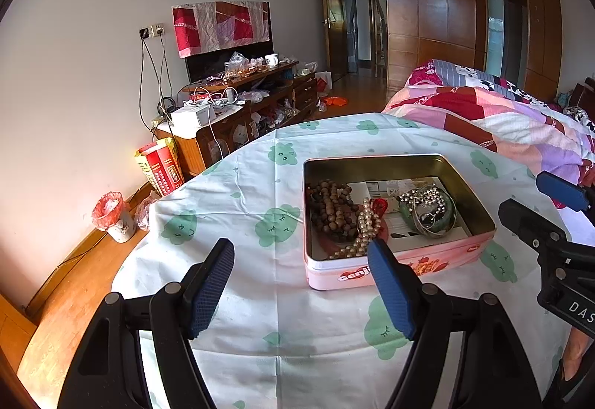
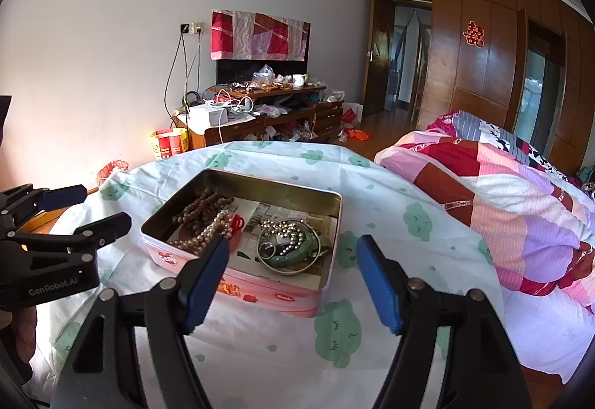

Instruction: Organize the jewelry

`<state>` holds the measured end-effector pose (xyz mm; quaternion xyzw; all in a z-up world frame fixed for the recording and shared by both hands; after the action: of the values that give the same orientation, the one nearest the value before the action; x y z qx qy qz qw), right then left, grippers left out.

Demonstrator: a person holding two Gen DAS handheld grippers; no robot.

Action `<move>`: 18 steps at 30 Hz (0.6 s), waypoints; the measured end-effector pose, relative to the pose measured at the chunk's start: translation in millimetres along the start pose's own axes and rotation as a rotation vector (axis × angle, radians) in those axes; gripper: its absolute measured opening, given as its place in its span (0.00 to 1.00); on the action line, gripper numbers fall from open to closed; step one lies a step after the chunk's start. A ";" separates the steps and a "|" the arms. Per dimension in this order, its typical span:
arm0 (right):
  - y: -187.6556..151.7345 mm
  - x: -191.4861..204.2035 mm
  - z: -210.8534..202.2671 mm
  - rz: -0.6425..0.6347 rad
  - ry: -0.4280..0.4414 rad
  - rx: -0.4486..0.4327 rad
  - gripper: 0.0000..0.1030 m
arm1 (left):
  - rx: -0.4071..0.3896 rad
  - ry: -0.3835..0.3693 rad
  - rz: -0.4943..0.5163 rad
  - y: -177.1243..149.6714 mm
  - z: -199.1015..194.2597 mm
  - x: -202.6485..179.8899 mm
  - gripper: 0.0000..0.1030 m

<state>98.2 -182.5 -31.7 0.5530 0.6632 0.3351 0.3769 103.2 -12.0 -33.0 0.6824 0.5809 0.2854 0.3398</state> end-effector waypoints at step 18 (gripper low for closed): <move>0.1 0.1 -2.4 0.006 0.007 0.003 0.73 | -0.009 0.010 -0.013 -1.2 -5.0 0.8 0.72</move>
<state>96.2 -182.4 -30.5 0.5545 0.6632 0.3371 0.3728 98.8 -10.4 -31.0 0.6757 0.5859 0.2892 0.3415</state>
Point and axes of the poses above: each gripper's, at about its wrist camera, not at the fingertips, and z roughly the way its jaws point, x to its left, y to its top, the point moved 3 cm from there along z, roughly the way its jaws point, and after that the axes turned 7 degrees about -y, right-handed, at the moved point
